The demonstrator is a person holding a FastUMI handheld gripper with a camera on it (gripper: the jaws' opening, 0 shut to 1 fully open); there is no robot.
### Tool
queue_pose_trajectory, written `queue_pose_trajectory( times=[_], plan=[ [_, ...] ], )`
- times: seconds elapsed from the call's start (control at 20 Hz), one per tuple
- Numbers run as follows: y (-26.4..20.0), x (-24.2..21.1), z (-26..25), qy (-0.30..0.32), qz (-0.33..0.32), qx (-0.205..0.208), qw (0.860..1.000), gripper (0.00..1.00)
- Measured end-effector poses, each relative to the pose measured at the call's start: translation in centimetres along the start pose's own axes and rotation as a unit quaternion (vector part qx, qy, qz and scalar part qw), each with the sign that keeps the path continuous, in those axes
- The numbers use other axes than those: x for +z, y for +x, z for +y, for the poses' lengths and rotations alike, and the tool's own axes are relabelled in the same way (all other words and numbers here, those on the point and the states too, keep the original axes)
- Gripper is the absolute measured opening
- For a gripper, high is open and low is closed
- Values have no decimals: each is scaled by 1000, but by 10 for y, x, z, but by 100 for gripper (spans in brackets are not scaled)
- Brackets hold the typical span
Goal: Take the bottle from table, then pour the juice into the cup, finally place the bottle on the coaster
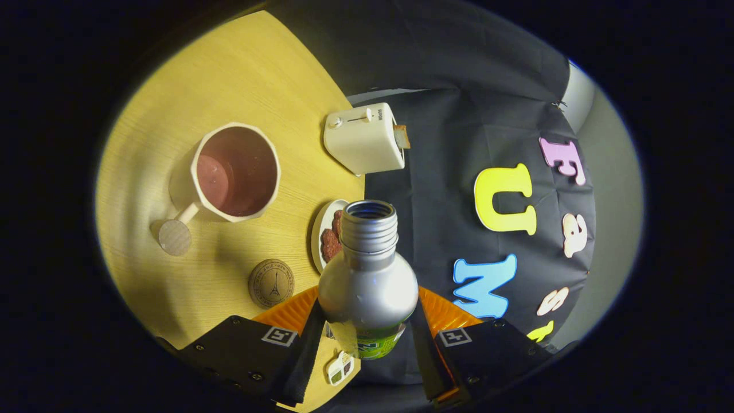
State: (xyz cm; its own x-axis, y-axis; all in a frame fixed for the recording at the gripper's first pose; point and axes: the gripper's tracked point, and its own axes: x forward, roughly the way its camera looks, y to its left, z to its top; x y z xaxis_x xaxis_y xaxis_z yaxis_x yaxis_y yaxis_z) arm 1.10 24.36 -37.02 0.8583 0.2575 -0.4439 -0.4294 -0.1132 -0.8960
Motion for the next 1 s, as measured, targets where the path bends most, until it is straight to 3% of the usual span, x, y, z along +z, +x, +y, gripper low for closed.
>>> queue_pose_trajectory(
  times=[0.2, 0.35, 0.6, 0.8, 1.0],
  plan=[
    [2, -17, -3, 113, 11, -4, 994, 75],
    [4, -32, -2, 226, 20, 2, 974, 75],
    [12, -47, 4, 388, 31, 29, 921, 74],
    [17, -58, 2, 514, 30, 36, 856, 74],
    [24, -63, 9, 596, 35, 63, 800, 74]
  ],
)
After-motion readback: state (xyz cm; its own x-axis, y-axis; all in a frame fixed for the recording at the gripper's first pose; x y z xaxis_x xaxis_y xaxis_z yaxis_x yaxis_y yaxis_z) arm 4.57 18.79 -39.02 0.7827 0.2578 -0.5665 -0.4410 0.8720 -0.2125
